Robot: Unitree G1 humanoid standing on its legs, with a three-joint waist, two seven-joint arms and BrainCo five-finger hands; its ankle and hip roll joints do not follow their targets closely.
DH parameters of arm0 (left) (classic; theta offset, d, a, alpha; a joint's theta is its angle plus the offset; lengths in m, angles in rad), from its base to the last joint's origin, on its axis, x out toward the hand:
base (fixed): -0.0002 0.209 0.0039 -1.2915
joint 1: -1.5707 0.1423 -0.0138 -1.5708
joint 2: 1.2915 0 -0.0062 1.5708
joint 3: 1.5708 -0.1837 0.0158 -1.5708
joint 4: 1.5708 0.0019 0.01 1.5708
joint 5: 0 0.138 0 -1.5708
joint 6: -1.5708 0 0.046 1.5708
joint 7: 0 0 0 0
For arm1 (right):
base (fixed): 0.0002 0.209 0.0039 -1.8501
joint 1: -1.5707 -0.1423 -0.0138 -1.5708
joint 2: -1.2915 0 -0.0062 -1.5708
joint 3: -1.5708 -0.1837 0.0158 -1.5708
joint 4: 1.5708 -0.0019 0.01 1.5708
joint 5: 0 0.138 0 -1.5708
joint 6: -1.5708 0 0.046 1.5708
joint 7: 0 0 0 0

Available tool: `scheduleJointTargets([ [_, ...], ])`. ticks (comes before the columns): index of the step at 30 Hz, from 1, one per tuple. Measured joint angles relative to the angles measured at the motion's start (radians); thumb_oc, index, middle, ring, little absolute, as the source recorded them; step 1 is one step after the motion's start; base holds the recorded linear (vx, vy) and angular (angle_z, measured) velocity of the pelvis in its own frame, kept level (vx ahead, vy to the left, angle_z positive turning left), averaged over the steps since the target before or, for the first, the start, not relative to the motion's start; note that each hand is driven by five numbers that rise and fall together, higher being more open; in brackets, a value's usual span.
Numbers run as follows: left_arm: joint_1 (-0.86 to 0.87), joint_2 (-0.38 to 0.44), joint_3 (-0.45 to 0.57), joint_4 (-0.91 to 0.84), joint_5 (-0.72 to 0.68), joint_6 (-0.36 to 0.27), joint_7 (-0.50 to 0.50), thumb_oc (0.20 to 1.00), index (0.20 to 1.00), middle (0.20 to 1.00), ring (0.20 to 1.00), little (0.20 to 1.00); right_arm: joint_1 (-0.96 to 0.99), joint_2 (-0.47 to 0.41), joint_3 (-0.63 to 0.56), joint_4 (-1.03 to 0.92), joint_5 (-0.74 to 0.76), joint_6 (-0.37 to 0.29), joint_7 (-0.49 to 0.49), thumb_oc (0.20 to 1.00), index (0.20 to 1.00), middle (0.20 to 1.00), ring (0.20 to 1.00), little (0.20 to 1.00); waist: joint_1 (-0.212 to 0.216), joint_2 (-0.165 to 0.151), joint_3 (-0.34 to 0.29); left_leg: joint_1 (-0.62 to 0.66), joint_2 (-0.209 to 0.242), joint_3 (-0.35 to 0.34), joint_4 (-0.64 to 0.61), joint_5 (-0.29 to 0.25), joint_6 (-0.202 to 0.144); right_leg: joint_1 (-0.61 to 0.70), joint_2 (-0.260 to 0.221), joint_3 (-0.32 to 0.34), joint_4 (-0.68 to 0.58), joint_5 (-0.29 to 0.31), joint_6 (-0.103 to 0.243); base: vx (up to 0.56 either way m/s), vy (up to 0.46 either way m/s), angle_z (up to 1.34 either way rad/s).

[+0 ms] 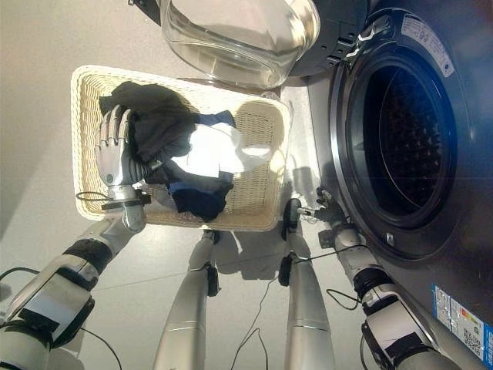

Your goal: Put the clothes into the washing machine.

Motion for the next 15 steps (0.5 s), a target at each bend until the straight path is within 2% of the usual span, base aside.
scheduleJointTargets([
  [8,-0.014,0.000,0.031,-0.031,0.000,-0.006,0.002,1.000,1.000,1.000,1.000,1.000,0.000,0.000,0.001,-0.002,0.000,0.001,-0.005,1.000,1.000,1.000,1.000,1.000,-0.001,-0.001,0.000,-0.013,0.000,0.000,0.001,0.000,0.000,-0.013,0.000,-0.001,0.001,0.000,0.000,0.00,0.000,0.00],
  [13,-0.042,0.001,0.017,-0.031,0.000,0.005,-0.027,1.000,1.000,1.000,1.000,1.000,-0.006,-0.001,0.002,-0.005,0.000,0.003,-0.006,1.000,1.000,1.000,1.000,1.000,-0.004,-0.001,0.000,-0.013,0.000,0.000,0.001,0.000,0.000,-0.013,0.000,0.000,0.001,0.001,-0.003,0.00,0.000,0.00],
  [15,-0.066,0.012,-0.015,-0.027,-0.001,0.016,-0.052,1.000,1.000,1.000,1.000,1.000,-0.012,-0.002,0.004,-0.003,0.000,0.003,-0.004,1.000,1.000,1.000,1.000,1.000,-0.018,-0.001,0.000,-0.014,-0.001,0.001,0.002,0.000,0.000,-0.013,-0.001,0.000,0.002,0.000,-0.002,0.00,0.000,0.00],
])
